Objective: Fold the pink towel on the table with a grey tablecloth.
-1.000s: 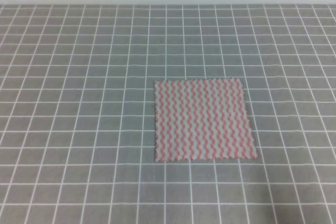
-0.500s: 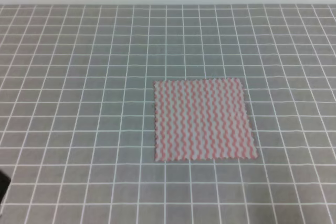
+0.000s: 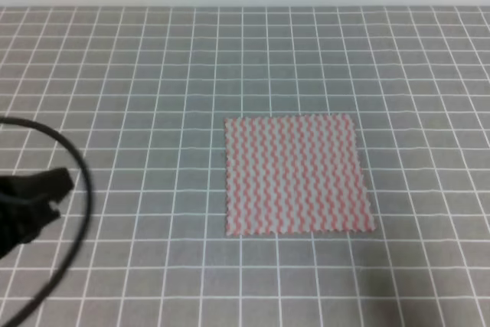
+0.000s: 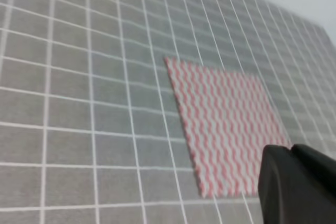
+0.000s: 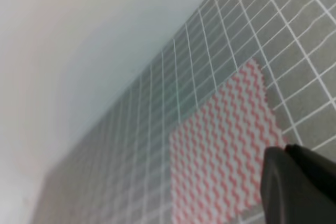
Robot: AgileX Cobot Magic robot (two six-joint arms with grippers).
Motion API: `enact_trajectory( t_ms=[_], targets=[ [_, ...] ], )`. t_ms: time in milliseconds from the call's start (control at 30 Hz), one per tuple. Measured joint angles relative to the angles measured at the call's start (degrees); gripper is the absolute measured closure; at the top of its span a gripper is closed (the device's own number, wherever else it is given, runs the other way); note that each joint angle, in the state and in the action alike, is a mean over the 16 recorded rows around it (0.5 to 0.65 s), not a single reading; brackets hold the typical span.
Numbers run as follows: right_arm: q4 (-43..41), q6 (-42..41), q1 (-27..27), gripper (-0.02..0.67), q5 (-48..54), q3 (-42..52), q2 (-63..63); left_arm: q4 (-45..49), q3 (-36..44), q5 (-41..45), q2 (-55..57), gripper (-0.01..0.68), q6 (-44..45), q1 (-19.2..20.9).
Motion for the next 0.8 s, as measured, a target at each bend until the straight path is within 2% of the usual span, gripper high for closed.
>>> enact_trajectory(
  t_ms=[200,433,567,800],
  targets=[
    [3.88,-10.98,0.0,0.665,0.23,-3.78,3.06,-8.27,-2.65,2.18,8.87,0.674,10.72,0.0],
    [-1.73,-17.93,0.0,0.666,2.42,-10.85,11.8,-11.67,-5.77,3.83,16.64,0.675,18.22,0.0],
    [-10.44,-15.19,0.01,0.666,5.45,-16.45,19.91,-12.06,-7.03,3.47,19.79,0.675,20.43,-0.01],
    [-31.6,-2.23,1.63,0.666,11.12,-28.55,36.28,-12.53,-8.02,0.88,24.41,0.675,22.58,-1.48]
  ],
)
